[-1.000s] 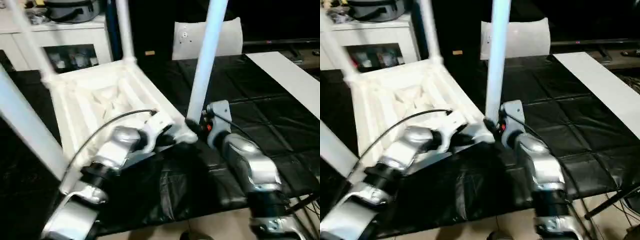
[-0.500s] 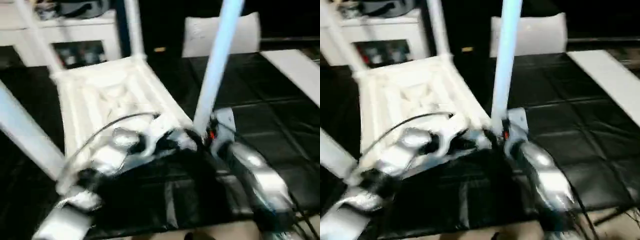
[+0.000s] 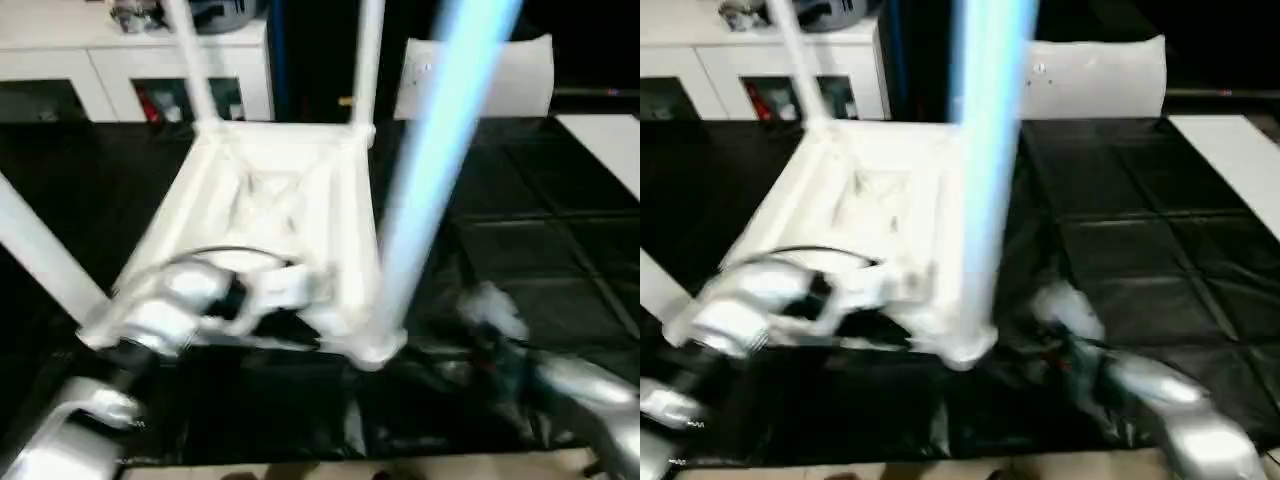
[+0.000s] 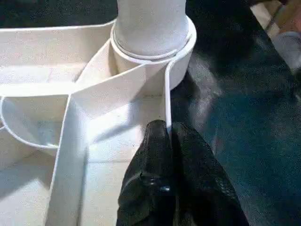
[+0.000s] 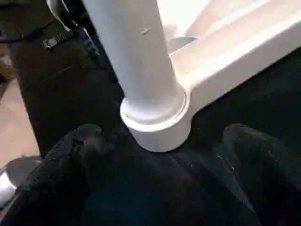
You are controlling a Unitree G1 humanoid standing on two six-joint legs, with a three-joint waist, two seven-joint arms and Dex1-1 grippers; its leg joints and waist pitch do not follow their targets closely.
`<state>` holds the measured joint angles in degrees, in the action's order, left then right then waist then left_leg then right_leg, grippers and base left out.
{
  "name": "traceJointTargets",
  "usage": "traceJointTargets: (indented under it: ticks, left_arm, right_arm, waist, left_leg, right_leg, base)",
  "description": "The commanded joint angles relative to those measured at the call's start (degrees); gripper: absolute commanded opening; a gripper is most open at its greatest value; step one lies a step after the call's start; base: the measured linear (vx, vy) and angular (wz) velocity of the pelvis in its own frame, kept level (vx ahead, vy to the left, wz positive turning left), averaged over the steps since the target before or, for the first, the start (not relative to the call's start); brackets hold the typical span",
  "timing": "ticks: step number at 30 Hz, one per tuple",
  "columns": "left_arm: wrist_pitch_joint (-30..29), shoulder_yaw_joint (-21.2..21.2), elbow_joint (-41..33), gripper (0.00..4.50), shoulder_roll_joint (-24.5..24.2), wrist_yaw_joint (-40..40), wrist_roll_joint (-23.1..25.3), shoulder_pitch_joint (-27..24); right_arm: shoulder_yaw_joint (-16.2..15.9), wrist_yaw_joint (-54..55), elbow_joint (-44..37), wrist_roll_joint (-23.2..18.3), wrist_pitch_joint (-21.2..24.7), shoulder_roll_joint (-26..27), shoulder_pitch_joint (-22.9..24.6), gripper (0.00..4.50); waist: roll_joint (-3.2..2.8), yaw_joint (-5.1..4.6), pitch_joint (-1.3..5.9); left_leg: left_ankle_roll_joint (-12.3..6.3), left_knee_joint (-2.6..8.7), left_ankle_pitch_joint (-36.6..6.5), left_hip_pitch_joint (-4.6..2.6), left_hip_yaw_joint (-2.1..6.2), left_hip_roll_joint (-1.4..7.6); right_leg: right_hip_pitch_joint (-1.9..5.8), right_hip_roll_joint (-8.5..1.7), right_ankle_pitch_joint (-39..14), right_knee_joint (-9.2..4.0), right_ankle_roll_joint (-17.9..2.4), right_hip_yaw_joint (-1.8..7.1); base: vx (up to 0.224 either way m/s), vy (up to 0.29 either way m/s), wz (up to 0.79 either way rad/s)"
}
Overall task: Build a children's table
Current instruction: Rotate leg to tighten
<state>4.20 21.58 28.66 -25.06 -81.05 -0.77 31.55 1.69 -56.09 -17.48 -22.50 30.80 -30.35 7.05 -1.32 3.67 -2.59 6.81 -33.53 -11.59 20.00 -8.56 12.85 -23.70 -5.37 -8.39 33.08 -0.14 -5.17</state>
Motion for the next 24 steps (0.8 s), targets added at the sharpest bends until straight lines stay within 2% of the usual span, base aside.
traceJointTargets:
  ticks: [1,3,4,5,6,7,9,11,13,14,15,16,17,19,20,21,22,24]
  left_arm:
    - [0.89,-1.98,-1.81,0.0,1.37,2.19,-1.21,0.36]
    - [-2.19,-3.71,-3.76,0.0,1.76,4.41,-2.44,-0.76]
    - [-4.33,-4.78,-5.47,0.0,2.12,5.93,-3.28,-1.62]
    - [-5.9,-5.67,-7.7,0.0,2.25,7.32,-4.72,-3.06]
    - [-6.74,-6.04,-9.19,0.27,2.36,7.6,-5.59,-4.01]
    - [-8.55,-6.63,-10.94,0.27,2.65,8.55,-6.57,-5.08]
    - [-10.74,-7.78,-14.74,0.43,3.4,10.48,-8.32,-7.53]
    - [-12.03,-8.54,-18.47,0.64,3.39,11.61,-9.38,-10.18]
    - [-14.34,-9.58,-22.26,0.76,3.12,12.61,-10.6,-12.54]
    - [-17.31,-11.81,-27.32,0.76,2.85,14.54,-12.61,-15.65]
    - [-19.84,-14.33,-31.27,1.01,3.37,17.04,-14.96,-18.08]
    - [-20.04,-14.66,-31.67,1.01,3.46,17.4,-15.21,-18.38]
    - [-21.47,-16.32,-33.96,1.09,4.2,19.74,-16.03,-20.07]
    - [-23.29,-17.87,-36.49,1.27,4.93,22.49,-16.64,-21.95]
    - [-24.52,-19.56,-38.32,1.27,6.62,26.75,-16.1,-23.53]
    - [-25.74,-21.25,-40.14,1.39,8.31,31.01,-15.56,-25.12]
    - [-26.79,-23.27,-42.07,1.48,11.1,36.28,-15.71,-26.71]
    - [-26.92,-25.29,-43.97,1.59,15.05,43.64,-13.32,-28.49]
  right_arm:
    - [1.88,1.6,-2.03,-0.52,-0.46,0.54,0.86,4.44]
    - [3.42,3.52,-2.72,-2.0,0.49,1.9,2.13,4.44]
    - [3.71,3.95,-2.77,-2.58,0.57,2.5,2.45,4.44]
    - [3.75,4.48,-2.95,-3.66,-0.05,2.53,3.49,4.44]
    - [3.7,4.93,-2.88,-3.63,-0.54,2.68,3.77,4.48]
    - [3.68,5.22,-2.71,-3.65,-0.74,3.02,3.92,4.48]
    - [3.15,5.2,-2.05,-3.16,-1.78,3.87,4.03,4.5]
    - [2.65,4.95,-1.98,-3.44,-0.94,4.14,4.57,4.5]
    - [2.02,4.67,-2.21,-3.38,0.07,3.69,5.09,4.5]
    - [0.94,4.05,-2.55,-3.43,-0.05,3.14,5.69,4.5]
    - [0.61,4.27,-3.06,-2.93,-1.47,3.28,6.31,4.5]
    - [0.59,4.39,-3.12,-2.82,-1.66,3.35,6.39,4.5]
    - [0.54,5.57,-4.27,-2.7,-1.73,3.73,6.57,4.5]
    - [0.47,7.09,-5.9,-2.8,-1.23,4.23,6.64,4.5]
    - [0.27,8.78,-7.07,-2.89,-0.57,5.28,6.22,4.5]
    - [0.07,10.47,-8.24,-2.98,0.09,6.32,5.79,4.5]
    - [-0.11,12.07,-8.9,-3.05,0.58,7.64,5.2,4.5]
    - [-1.16,13.89,-9.34,-2.57,0.77,9.21,4.45,4.5]
  waist:
    - [2.23,-0.02,3.19]
    - [1.61,0.27,3.13]
    - [1.66,0.22,3.22]
    - [2.07,0.14,3.34]
    - [2.17,-0.01,3.2]
    - [2.52,-0.16,3.21]
    - [2.78,-0.59,3.36]
    - [2.94,-0.47,3.34]
    - [2.91,-0.39,3.06]
    - [2.89,-0.44,3.01]
    - [2.33,-0.52,2.92]
    - [2.52,-0.65,2.99]
    - [2.54,-0.7,2.92]
    - [2.18,-0.78,2.73]
    - [2.4,-0.8,2.54]
    - [1.69,-0.95,2.6]
    - [2.13,-1.14,2.45]
    - [2.11,-1.34,2.38]
  left_leg:
    - [-3.75,4.05,-12.57,0.43,-1.36,-0.44]
    - [-3.32,4.24,-12.11,0.4,-1.21,-0.17]
    - [-3.22,4.35,-12.09,0.46,-1.11,-0.1]
    - [-2.97,4.47,-12.04,0.61,-0.99,0.11]
    - [-3.1,4.49,-12.36,0.59,-1.01,0.14]
    - [-3.03,4.53,-12.38,0.75,-0.98,0.19]
    - [-3.38,4.27,-11.2,1.05,-1.11,0.02]
    - [-3.8,4.11,-10.66,0.73,-1.26,0.16]
    - [-4.08,4.22,-10.86,0.75,-1.4,0.13]
    - [-3.66,4.27,-11.56,0.76,-1.41,0.24]
    - [-3.32,4.46,-12.64,0.72,-1.34,0.31]
    - [-3.16,4.34,-13.19,0.68,-1.36,0.34]
    - [-3.29,4.29,-14.29,0.59,-1.43,0.01]
    - [-2.88,4.43,-16.15,0.51,-1.24,-0.03]
    - [-2.82,4.41,-17.51,0.33,-1.23,-0.25]
    - [-2.03,4.47,-18.76,0.22,-0.97,0.13]
    - [-2.25,4.41,-18.62,0.56,-1.03,-0.18]
    - [-1.88,3.9,-20.69,0.19,-0.96,-0.67]
  right_leg:
    - [3.2,-2.15,-28.53,-4.96,-4.72,1.94]
    - [2.98,-2.23,-28.03,-4.73,-4.87,1.98]
    - [3.12,-2.25,-27.29,-4.63,-5.0,1.94]
    - [3.3,-2.34,-25.34,-4.26,-5.63,1.95]
    - [3.15,-2.16,-24.12,-4.26,-6.12,1.96]
    - [3.29,-2.16,-23.55,-4.07,-6.29,1.98]
    - [3.49,-2.23,-21.5,-3.58,-7.19,2.08]
    - [3.21,-2.28,-21.09,-3.58,-8.03,2.17]
    - [3.07,-2.06,-21.71,-3.91,-7.7,2.23]
    - [3.17,-2.0,-21.62,-3.71,-7.57,2.24]
    - [3.18,-1.96,-22.35,-3.92,-7.44,2.2]
    - [3.15,-1.96,-22.55,-3.91,-7.39,2.17]
    - [2.94,-1.61,-24.41,-4.3,-6.62,2.03]
    - [2.84,-1.49,-26.89,-4.65,-5.42,1.82]
    - [2.61,-1.44,-30.23,-5.32,-3.93,1.61]
    - [2.59,-1.44,-29.98,-5.15,-3.79,1.66]
    - [2.63,-1.34,-30.5,-5.47,-3.33,1.43]
    - [2.08,-1.18,-35.94,-6.43,-1.01,0.82]
  base:
    - [0.0,0.0,0.0]
    - [0.0,0.0,0.0]
    - [0.0,0.0,0.0]
    - [0.0,0.0,0.0]
    - [0.0,0.0,0.0]
    - [0.0,0.0,0.0]
    - [0.0,0.0,0.0]
    - [0.0,0.0,0.0]
    - [0.0,0.0,0.0]
    - [0.0,0.0,0.0]
    - [0.0,0.0,0.0]
    - [0.0,0.0,0.0]
    - [0.0,0.0,0.0]
    - [0.0,0.0,0.0]
    - [0.0,0.0,0.0]
    - [0.0,0.0,0.0]
    - [0.0,0.0,0.0]
    - [0.0,0.0,0.0]
